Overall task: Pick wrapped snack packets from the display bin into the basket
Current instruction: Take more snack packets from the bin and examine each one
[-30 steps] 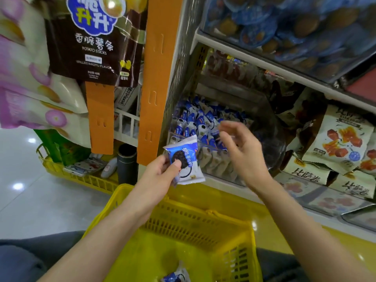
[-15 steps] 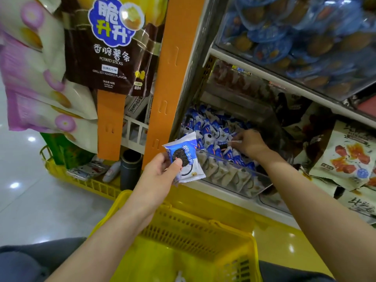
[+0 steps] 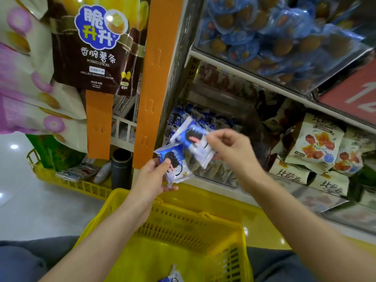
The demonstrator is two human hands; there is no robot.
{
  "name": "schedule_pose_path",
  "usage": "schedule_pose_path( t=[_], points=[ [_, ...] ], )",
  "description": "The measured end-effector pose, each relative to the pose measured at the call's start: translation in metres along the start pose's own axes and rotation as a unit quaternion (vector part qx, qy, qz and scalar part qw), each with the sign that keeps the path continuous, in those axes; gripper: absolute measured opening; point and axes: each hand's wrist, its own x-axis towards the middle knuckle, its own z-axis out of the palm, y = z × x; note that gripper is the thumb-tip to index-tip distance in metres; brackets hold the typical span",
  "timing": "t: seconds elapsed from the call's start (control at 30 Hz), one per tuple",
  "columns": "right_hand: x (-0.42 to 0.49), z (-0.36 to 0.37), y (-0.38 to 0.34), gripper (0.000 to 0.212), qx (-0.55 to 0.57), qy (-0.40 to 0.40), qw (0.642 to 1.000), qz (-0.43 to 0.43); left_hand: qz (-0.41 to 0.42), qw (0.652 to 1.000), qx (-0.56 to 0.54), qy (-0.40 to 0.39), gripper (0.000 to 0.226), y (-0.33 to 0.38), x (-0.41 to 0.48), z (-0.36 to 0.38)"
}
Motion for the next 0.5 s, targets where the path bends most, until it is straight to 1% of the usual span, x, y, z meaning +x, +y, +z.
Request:
schedule_pose_path(
  t=[0.1, 0.17, 0.27, 0.37, 0.43, 0.5],
  points=[
    [-0.028, 0.021, 0.009, 0.007, 0.044, -0.046, 0.997, 0.044, -0.020, 0.998, -0.050, -0.032, 0.037, 0.002, -0.007, 0.002],
    [-0.038, 0.033, 0.013, 0.010, 0.045, -0.051, 0.997, 0.030, -0.025, 0.996, -0.072, -0.048, 0.043, 0.002, -0.010, 0.003],
    [-0.046, 0.042, 0.015, 0.013, 0.018, -0.063, 0.998, -0.009, -0.011, 0.998, -0.047, -0.050, 0.054, 0.002, -0.013, 0.001],
    [-0.046, 0.038, 0.016, 0.013, -0.009, -0.047, 0.999, -0.017, 0.001, 0.999, -0.035, -0.042, 0.042, 0.004, -0.013, -0.004],
    [-0.042, 0.032, 0.017, 0.015, -0.012, -0.031, 0.999, 0.003, -0.006, 0.998, -0.038, -0.043, 0.045, 0.005, -0.012, -0.005],
    [-0.036, 0.025, 0.017, 0.025, -0.009, -0.068, 0.997, 0.044, -0.015, 0.998, -0.029, -0.050, 0.053, 0.005, -0.012, -0.003]
  ],
)
